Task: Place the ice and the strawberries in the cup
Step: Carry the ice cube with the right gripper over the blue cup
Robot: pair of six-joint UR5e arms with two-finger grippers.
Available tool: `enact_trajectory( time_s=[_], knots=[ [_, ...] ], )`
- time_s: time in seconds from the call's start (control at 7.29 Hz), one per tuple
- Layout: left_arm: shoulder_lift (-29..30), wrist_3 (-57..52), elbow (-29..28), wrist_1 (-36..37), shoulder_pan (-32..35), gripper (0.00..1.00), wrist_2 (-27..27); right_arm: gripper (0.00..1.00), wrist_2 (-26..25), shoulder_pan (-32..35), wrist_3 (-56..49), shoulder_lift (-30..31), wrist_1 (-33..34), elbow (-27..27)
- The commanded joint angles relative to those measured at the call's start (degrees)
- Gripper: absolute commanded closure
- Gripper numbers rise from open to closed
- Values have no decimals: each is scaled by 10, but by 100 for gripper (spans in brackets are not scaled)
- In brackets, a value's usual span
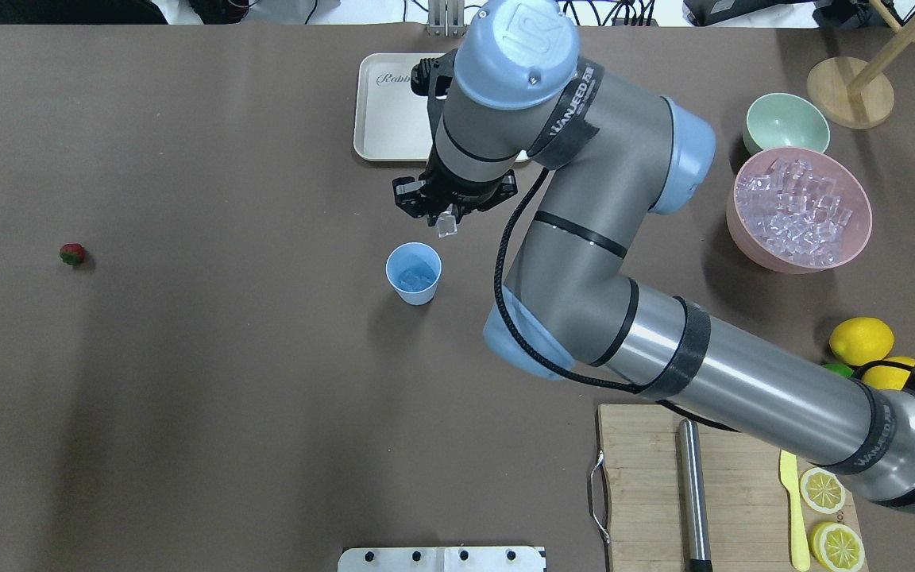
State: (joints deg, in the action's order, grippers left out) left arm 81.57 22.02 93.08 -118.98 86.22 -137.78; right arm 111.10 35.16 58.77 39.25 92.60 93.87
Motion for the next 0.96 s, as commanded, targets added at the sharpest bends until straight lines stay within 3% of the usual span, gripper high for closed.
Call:
enact_trajectory(
  time_s=[0.0, 0.82],
  knots=[
    [0, 0, -2, 0, 0, 2, 1, 88, -40, -36, 24, -16, 8, -17],
    [1, 0, -4, 1, 0, 2, 1, 87, -76, -60, 22, -36, 3, -68]
  ],
)
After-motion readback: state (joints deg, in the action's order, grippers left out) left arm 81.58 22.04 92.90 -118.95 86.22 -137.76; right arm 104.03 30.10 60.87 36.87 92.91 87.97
